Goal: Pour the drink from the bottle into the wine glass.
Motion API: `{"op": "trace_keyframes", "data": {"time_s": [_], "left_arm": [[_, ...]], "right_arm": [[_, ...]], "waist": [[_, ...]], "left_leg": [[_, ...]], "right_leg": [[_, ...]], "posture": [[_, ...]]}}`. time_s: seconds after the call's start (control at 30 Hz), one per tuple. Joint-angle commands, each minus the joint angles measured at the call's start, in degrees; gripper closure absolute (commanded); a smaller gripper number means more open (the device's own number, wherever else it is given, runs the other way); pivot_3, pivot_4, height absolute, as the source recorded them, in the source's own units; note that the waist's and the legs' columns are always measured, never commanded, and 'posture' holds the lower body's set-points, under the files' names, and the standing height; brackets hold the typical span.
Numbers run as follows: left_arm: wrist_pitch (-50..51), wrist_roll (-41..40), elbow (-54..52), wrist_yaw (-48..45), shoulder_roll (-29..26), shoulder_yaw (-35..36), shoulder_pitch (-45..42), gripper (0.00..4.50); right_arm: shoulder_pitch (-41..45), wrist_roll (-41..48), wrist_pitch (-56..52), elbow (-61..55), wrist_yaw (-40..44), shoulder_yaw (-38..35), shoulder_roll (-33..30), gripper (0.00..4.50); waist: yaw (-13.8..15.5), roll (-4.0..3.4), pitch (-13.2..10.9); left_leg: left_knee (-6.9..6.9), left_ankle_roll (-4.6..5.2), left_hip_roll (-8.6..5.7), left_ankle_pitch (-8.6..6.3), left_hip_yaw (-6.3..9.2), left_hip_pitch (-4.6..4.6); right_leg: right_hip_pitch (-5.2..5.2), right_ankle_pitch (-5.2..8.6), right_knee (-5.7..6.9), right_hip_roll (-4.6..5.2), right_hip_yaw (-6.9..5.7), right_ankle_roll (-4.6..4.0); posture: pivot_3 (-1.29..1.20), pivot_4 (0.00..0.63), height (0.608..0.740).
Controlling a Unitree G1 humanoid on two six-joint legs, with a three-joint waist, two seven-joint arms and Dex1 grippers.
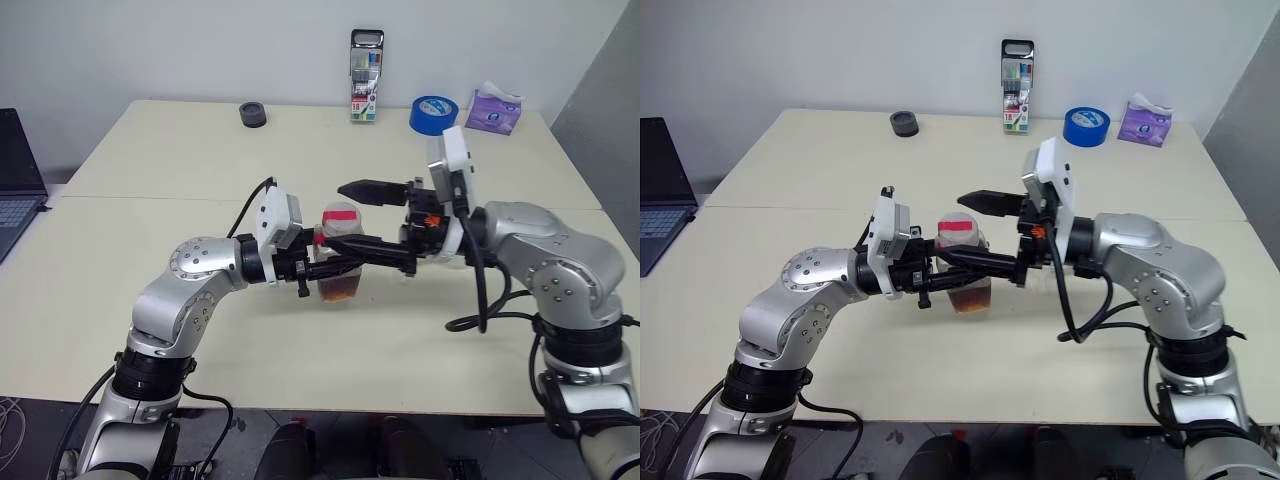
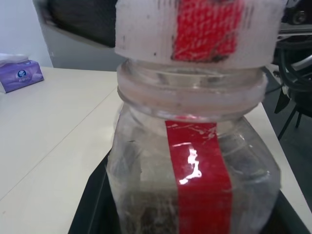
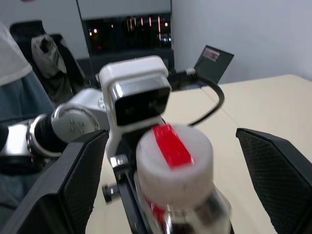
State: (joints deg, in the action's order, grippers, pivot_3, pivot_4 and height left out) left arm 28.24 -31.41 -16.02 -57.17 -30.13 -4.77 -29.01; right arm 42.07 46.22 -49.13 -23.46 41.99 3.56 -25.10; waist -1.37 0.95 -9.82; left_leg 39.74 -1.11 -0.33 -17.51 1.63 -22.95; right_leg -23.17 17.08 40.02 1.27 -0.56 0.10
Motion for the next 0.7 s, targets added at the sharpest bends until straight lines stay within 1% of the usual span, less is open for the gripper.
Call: {"op": "trace_keyframes", "data": {"time_s": [0.03,0.13,0.33,0.37,0.57,0.7], "left_arm": [[-1.4,-0.5,-1.8,-0.4,-0.2,0.8,-1.1,2.76],[-1.2,-0.5,-2.1,-0.3,-0.4,0.9,-0.8,2.76],[-1.1,-0.5,-2.4,-0.1,-0.4,0.9,-0.7,2.76],[-1.1,-0.6,-2.5,-0.1,-0.4,0.9,-0.6,2.76],[-1.3,-0.5,-2.4,0.0,-0.3,0.7,-0.6,2.76],[-1.3,-0.5,-2.4,-0.1,-0.2,0.6,-0.5,2.76]], "right_arm": [[1.2,-0.6,1.5,-1.1,-1.1,-0.4,0.8,0.03],[1.0,-0.9,1.8,-1.0,-1.3,-0.3,1.2,0.56],[0.4,-1.7,2.4,-1.6,-0.5,0.6,0.9,2.55],[0.4,-1.9,2.7,-1.7,-0.3,0.7,0.7,2.71],[2.0,-1.7,2.1,-0.4,0.4,-0.8,-0.2,2.7],[7.7,6.8,-5.2,4.7,-2.3,-6.8,0.0,2.7]], "waist": [[-0.1,0.0,0.0],[-0.1,0.0,0.0],[-0.1,0.0,0.0],[-0.1,0.0,0.0],[-0.1,0.0,0.0],[-0.1,0.0,0.0]], "left_leg": [[0.0,0.0,0.0,0.0,0.0,-0.01],[0.01,-0.01,-0.01,0.0,0.0,-0.01],[0.0,0.0,0.0,0.0,0.0,0.0],[0.0,0.0,0.0,0.0,0.0,0.0],[0.0,0.0,0.0,0.0,0.0,0.0],[0.01,0.0,0.0,0.0,-0.01,0.01]], "right_leg": [[0.0,0.0,-0.01,0.0,0.0,0.0],[0.0,0.0,-0.02,0.01,0.0,0.0],[0.0,0.0,-0.01,0.0,0.0,0.0],[0.0,0.0,-0.01,0.0,0.0,0.0],[0.0,0.0,-0.01,0.0,0.0,0.0],[0.0,0.0,0.01,0.0,0.0,0.0]], "posture": [[0.0,0.15,0.74],[0.0,0.15,0.74],[0.0,0.15,0.74],[0.0,0.15,0.74],[0.0,0.15,0.74],[0.0,0.15,0.74]]}}
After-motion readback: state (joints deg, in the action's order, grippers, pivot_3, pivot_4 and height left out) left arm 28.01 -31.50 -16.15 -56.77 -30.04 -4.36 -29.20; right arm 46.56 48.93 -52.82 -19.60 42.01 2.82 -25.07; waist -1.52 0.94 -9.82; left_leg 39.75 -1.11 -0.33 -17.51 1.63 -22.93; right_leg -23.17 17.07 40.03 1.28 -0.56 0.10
